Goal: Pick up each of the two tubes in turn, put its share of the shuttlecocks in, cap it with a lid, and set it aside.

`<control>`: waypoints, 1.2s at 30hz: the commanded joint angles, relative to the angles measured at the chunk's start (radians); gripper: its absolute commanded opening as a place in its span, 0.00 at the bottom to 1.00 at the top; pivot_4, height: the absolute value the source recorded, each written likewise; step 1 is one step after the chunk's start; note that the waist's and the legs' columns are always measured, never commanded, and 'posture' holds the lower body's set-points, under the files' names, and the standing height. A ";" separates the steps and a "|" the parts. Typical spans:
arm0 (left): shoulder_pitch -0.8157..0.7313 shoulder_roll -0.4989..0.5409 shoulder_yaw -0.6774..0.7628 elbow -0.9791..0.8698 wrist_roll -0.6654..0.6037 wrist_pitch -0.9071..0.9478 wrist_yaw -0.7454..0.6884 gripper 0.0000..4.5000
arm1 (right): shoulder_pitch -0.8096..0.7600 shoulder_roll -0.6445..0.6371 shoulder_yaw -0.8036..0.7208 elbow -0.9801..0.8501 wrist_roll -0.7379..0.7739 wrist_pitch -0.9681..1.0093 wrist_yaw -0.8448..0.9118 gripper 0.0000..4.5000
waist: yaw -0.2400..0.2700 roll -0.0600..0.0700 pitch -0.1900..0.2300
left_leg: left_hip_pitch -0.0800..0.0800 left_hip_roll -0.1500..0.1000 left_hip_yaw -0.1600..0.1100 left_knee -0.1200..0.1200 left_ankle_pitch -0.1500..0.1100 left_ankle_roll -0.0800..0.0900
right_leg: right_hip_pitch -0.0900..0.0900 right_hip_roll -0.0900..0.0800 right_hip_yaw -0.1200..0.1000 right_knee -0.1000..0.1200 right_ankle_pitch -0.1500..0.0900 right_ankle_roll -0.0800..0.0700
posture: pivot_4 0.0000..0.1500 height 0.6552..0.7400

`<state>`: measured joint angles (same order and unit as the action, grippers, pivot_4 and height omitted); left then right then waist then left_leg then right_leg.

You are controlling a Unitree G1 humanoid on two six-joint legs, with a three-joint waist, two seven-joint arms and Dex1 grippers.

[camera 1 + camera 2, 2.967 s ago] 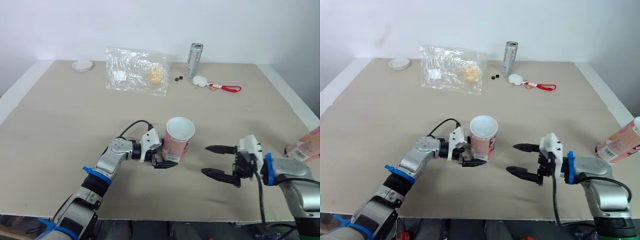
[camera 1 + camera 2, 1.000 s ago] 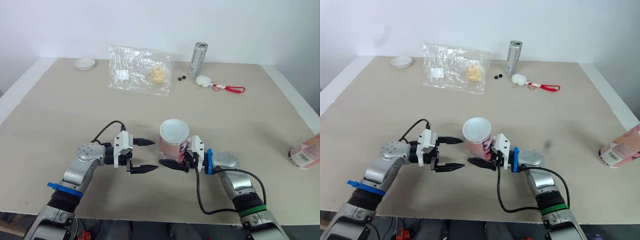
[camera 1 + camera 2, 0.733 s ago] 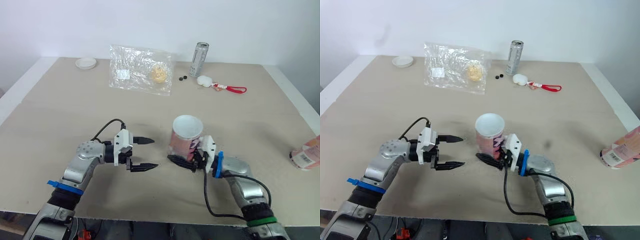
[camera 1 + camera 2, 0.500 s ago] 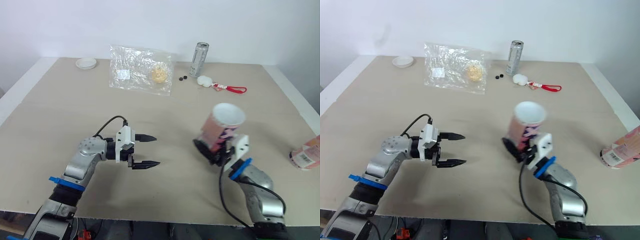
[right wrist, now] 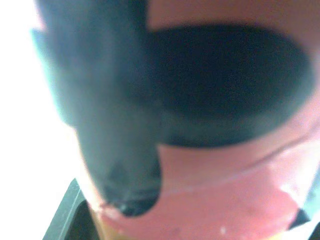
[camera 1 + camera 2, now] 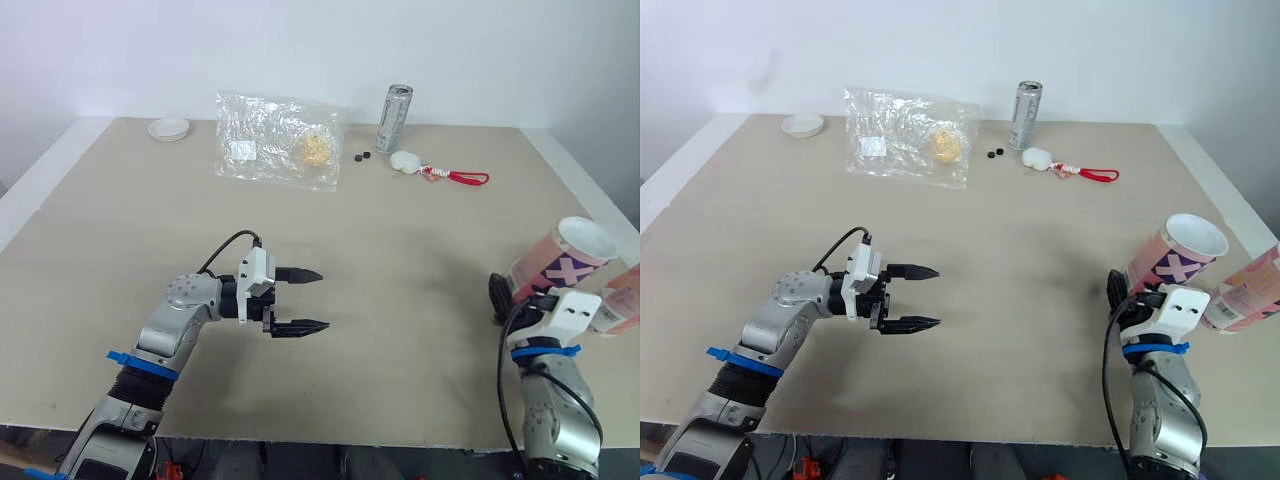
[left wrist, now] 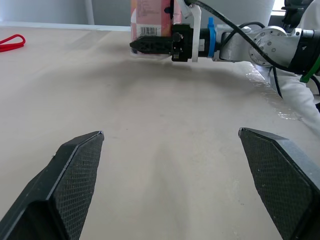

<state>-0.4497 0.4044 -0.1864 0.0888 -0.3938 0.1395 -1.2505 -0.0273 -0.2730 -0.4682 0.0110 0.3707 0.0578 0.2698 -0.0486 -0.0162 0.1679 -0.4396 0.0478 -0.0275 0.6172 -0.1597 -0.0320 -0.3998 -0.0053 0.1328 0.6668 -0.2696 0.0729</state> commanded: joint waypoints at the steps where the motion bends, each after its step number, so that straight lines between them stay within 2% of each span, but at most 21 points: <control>1: -0.006 -0.004 0.008 -0.039 -0.011 0.003 0.007 1.00 | -0.022 -0.019 -0.003 0.019 0.006 -0.014 0.004 0.59 | 0.000 0.000 0.000 | 0.000 0.000 0.000 0.000 0.000 0.000 | 0.000 0.000 0.000 0.000 0.000 0.000 | 1.00 1.00; 8: -0.001 -0.001 0.011 -0.047 -0.008 0.003 0.022 1.00 | -0.031 -0.027 0.025 0.074 -0.034 -0.040 0.008 0.59 | 0.000 0.000 0.000 | 0.000 0.000 0.000 0.000 0.000 0.000 | 0.000 0.000 0.000 0.000 0.000 0.000 | 1.00 1.00; 9: 0.000 0.000 0.011 -0.049 -0.007 0.003 0.026 1.00 | -0.027 -0.028 0.026 0.073 -0.032 -0.035 0.009 0.74 | 0.000 0.000 0.000 | 0.000 0.000 0.000 0.000 0.000 0.000 | 0.001 0.000 0.000 0.000 0.000 0.000 | 1.00 1.00; 11: 0.002 0.003 0.011 -0.052 -0.008 0.005 0.029 1.00 | -0.018 -0.031 0.026 0.071 -0.027 -0.031 0.015 0.83 | 0.000 0.000 0.000 | 0.001 0.000 0.000 0.000 0.000 0.000 | 0.001 0.000 0.000 0.000 0.000 0.000 | 1.00 1.00; 12: 0.003 0.003 0.011 -0.054 -0.008 0.005 0.031 1.00 | -0.012 -0.032 0.025 0.066 -0.026 -0.030 0.015 0.94 | 0.000 0.000 0.000 | 0.001 0.000 0.000 0.000 0.000 0.000 | 0.001 0.000 0.000 0.000 0.000 -0.001 | 1.00 1.00; 13: 0.004 0.004 0.011 -0.056 -0.008 0.006 0.032 1.00 | -0.006 -0.035 0.027 0.058 -0.027 -0.029 0.016 0.99 | 0.000 0.000 0.000 | 0.001 0.000 0.000 0.000 0.000 0.000 | 0.001 0.000 0.000 0.000 0.000 -0.001 | 1.00 1.00; 23: -0.004 0.002 0.007 -0.043 0.001 0.002 0.029 1.00 | 0.069 -0.055 0.027 -0.013 -0.016 -0.006 0.036 0.99 | 0.002 0.000 0.000 | 0.000 0.000 -0.001 0.000 0.000 0.000 | 0.002 0.000 -0.001 0.000 -0.001 0.000 | 1.00 1.00; 27: -0.012 -0.002 0.007 -0.032 0.001 0.000 0.025 1.00 | 0.126 -0.053 0.032 -0.103 -0.007 0.028 0.032 0.99 | 0.002 0.000 0.000 | 0.000 0.000 -0.001 0.000 0.000 0.000 | 0.002 0.000 0.000 0.000 -0.002 -0.001 | 1.00 1.00; 36: -0.021 -0.013 -0.002 -0.014 0.005 -0.009 0.012 1.00 | 0.326 -0.046 0.023 -0.257 -0.002 0.033 0.062 0.99 | 0.002 0.000 -0.001 | 0.001 0.000 -0.001 0.000 0.000 0.000 | 0.002 0.000 0.000 0.000 -0.003 -0.004 | 1.00 1.00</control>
<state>-0.4510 0.3928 -0.1929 0.0819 -0.3898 0.1497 -1.2313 0.2625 -0.3121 -0.4332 -0.1982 0.3592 0.0891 0.3140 -0.0464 -0.0158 0.1672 -0.4391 0.0475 -0.0288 0.6174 -0.1596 -0.0318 -0.3981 -0.0055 0.1323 0.6667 -0.2730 0.0690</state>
